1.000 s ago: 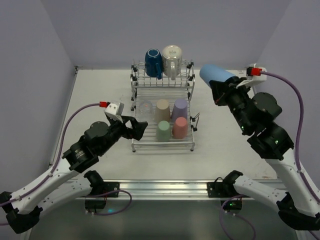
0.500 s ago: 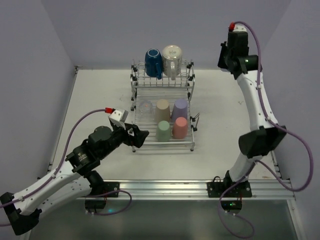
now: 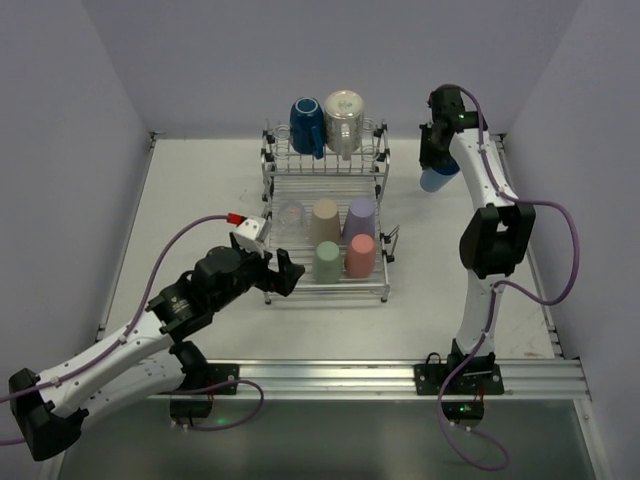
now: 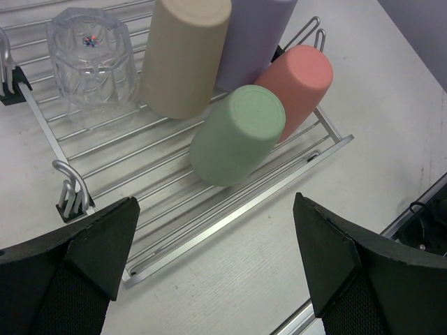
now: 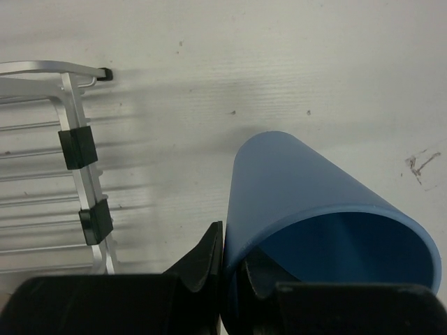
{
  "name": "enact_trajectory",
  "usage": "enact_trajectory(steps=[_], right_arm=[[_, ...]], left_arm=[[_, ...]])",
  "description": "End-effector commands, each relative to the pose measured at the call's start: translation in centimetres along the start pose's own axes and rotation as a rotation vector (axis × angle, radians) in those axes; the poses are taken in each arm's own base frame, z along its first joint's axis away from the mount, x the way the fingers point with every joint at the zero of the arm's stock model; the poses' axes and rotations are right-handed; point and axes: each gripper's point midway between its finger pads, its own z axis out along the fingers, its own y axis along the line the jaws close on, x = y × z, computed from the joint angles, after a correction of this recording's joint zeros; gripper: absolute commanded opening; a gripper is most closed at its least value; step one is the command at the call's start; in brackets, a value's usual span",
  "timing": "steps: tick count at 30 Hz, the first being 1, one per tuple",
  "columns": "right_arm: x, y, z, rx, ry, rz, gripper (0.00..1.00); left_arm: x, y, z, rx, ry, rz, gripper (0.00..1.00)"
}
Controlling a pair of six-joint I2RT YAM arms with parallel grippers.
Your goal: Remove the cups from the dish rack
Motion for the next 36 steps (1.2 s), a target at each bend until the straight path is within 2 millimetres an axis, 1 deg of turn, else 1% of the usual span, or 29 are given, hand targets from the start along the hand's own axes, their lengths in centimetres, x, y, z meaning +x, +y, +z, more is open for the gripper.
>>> enact_trajectory(steps=[1, 3, 6, 8, 13, 16, 17, 18, 19, 20, 22, 23, 24, 26, 27, 29, 30, 31, 32, 33, 34, 35, 36], right_arm=[[0.7, 0.5, 0.7, -0.057, 0.051, -0.041, 0.00], [1.2, 0.8, 1.9, -0.069, 0.076, -0.047, 0.02], [1.4, 0.8, 3.1, -0.065, 0.090, -0.060, 0.03], [1.2, 0.7, 3.4, -0.062, 0.088, -0.066, 0.04], [1.8, 0.7, 4.7, -0.059, 0.115, -0.076, 0.08], [2.0, 0.6, 5.2, -0.044, 0.122, -0.080, 0.21], [1.9, 0.5, 5.2, -0.039, 0.119, -0.079, 0.32], [1.7, 0.5, 5.1, -0.039, 0.111, -0.077, 0.36], [1.3, 0.6, 4.6, -0.043, 0.095, -0.077, 0.40], [0.8, 0.6, 4.3, -0.043, 0.076, -0.074, 0.46], [0.1, 0.7, 3.6, -0.047, 0.047, -0.067, 0.52], [-0.7, 0.9, 2.6, -0.059, 0.017, -0.061, 0.55], [-1.0, 1.1, 2.2, -0.066, 0.002, -0.058, 0.58], [-1.6, 1.2, 1.4, -0.077, -0.026, -0.052, 0.60], [-2.3, 1.2, 0.1, -0.079, -0.056, -0.043, 0.62], [-2.8, 1.3, -0.9, -0.080, -0.096, -0.033, 0.67], [-3.8, 1.5, -3.2, -0.092, -0.149, -0.021, 0.73], [-4.3, 1.6, -4.3, -0.100, -0.184, -0.010, 0.76], [-4.3, 1.7, -4.6, -0.107, -0.210, -0.003, 0.78], [-5.2, 1.8, -7.8, -0.131, -0.281, 0.020, 0.81], [-5.4, 2.0, -9.0, -0.148, -0.316, 0.031, 0.85], [-5.0, 2.1, -9.1, -0.162, -0.338, 0.045, 0.87], [-5.0, 2.3, -10.3, -0.184, -0.369, 0.077, 0.88]], left_arm=[[-0.9, -0.8, 0.4, 0.032, -0.034, -0.007, 1.00], [-0.9, -0.7, 0.6, 0.028, -0.029, -0.006, 1.00], [-0.8, -0.7, 0.8, 0.024, -0.022, -0.008, 1.00], [-0.8, -0.8, 0.9, 0.026, -0.023, -0.010, 1.00], [-0.6, -0.9, 1.4, 0.029, -0.015, -0.009, 1.00], [-0.2, -1.0, 1.8, 0.033, 0.003, -0.009, 1.00], [-0.1, -1.0, 1.9, 0.035, 0.008, -0.008, 1.00], [0.0, -1.1, 2.1, 0.038, 0.013, -0.006, 1.00], [0.0, -1.2, 2.1, 0.042, 0.015, -0.006, 1.00], [0.1, -1.2, 2.3, 0.040, 0.019, -0.003, 1.00], [-0.1, -1.5, 2.4, 0.051, 0.017, 0.000, 1.00], [-0.3, -1.5, 2.5, 0.051, 0.017, 0.001, 1.00], [-0.3, -1.7, 2.6, 0.059, 0.017, 0.003, 1.00], [-0.6, -2.0, 2.7, 0.070, 0.016, 0.004, 1.00], [-0.8, -2.2, 2.8, 0.079, 0.010, 0.003, 1.00], [-1.0, -2.5, 3.0, 0.092, 0.010, 0.011, 1.00], [-1.1, -2.8, 3.1, 0.103, 0.010, 0.015, 1.00], [-1.3, -3.0, 3.2, 0.107, 0.012, 0.020, 1.00], [-1.5, -3.2, 3.5, 0.111, 0.010, 0.024, 1.00], [-1.6, -3.3, 3.6, 0.116, 0.011, 0.027, 1.00], [-1.9, -3.4, 3.8, 0.116, 0.006, 0.037, 1.00], [-1.7, -3.2, 4.1, 0.109, 0.016, 0.043, 1.00], [-1.8, -3.2, 4.4, 0.100, 0.013, 0.046, 1.00]])
